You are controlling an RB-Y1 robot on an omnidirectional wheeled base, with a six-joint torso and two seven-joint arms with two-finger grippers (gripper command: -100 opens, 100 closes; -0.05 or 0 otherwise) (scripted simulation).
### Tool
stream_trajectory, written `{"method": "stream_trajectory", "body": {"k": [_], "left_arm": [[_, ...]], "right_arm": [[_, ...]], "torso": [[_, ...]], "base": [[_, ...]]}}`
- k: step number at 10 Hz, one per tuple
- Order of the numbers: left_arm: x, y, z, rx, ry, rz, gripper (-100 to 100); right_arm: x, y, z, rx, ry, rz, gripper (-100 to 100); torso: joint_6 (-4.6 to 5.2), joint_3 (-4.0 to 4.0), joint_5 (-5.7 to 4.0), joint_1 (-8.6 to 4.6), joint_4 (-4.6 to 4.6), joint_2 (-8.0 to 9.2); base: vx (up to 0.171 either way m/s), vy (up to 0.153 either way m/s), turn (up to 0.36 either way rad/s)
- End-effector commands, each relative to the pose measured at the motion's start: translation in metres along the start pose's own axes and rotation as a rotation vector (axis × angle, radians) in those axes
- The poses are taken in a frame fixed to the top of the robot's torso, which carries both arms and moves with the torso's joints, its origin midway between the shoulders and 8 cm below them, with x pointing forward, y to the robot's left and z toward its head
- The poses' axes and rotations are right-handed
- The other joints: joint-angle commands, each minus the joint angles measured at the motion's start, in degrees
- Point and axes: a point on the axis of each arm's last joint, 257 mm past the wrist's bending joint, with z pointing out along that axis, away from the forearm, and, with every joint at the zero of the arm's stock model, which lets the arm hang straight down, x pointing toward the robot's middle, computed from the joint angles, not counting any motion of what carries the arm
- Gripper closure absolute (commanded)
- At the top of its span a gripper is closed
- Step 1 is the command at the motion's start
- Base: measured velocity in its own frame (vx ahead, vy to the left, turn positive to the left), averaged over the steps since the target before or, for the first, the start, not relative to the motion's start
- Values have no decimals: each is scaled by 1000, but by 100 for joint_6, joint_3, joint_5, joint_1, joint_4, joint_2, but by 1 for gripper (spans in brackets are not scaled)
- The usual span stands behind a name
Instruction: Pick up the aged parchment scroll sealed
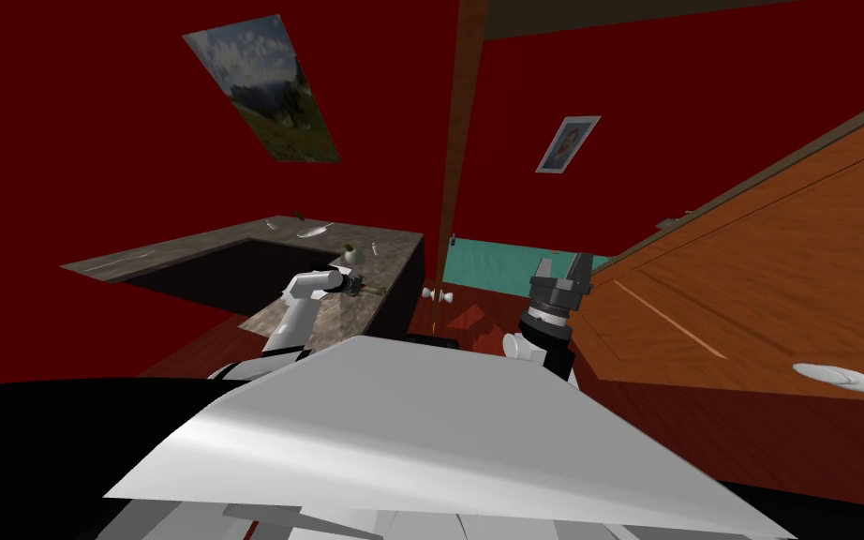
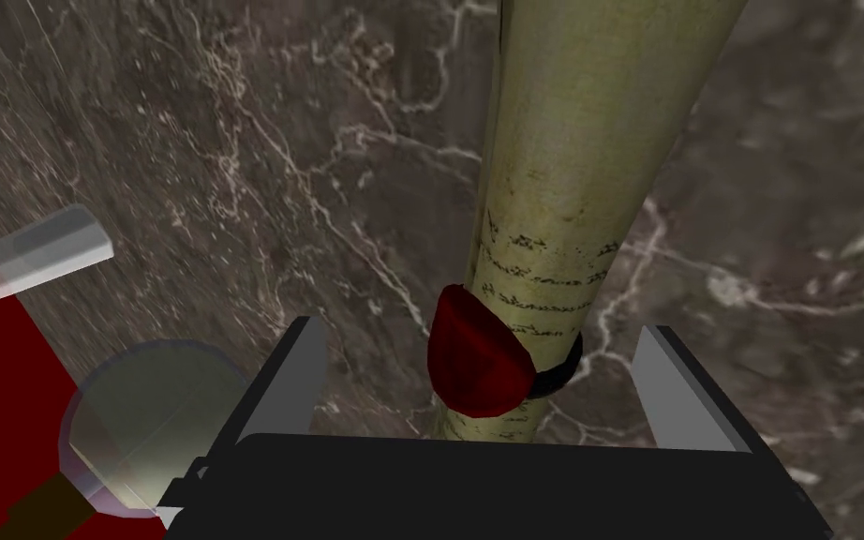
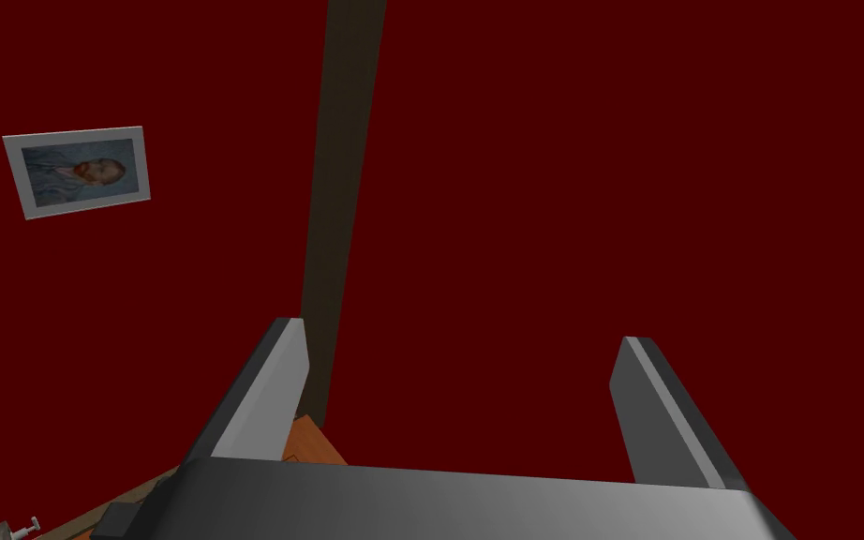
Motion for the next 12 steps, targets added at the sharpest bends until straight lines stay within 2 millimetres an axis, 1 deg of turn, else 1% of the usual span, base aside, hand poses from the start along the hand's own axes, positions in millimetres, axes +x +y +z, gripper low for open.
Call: {"method": "stream_trajectory", "body": {"k": [1, 5, 6, 7, 11, 12], "left_arm": [[0, 0, 0, 0, 0, 0, 100], [0, 0, 0, 1, 0, 0, 100], [0, 0, 0, 0, 0, 0, 0], [1, 0, -6, 1, 7, 10, 100], [7, 1, -24, 6, 27, 44, 100], [6, 1, -20, 6, 23, 36, 100]], "right_arm": [[0, 0, 0, 0, 0, 0, 0], [0, 0, 0, 0, 0, 0, 0], [0, 0, 0, 0, 0, 0, 0], [0, 0, 0, 0, 0, 0, 0], [0, 0, 0, 0, 0, 0, 0], [0, 0, 0, 0, 0, 0, 0]], "torso": [[0, 0, 0, 0, 0, 0], [0, -8, 0, -2, -4, -12], [0, -7, -1, -2, -3, -12], [0, -7, -1, -3, -3, -11], [-3, -12, -7, -14, -2, -23], [-4, -10, -8, -15, -2, -20]], "base": [[0, 0, 0], [0, 0, 0], [0, 0, 0], [28, -14, 112], [49, -23, 107], [17, -12, 29]]}}
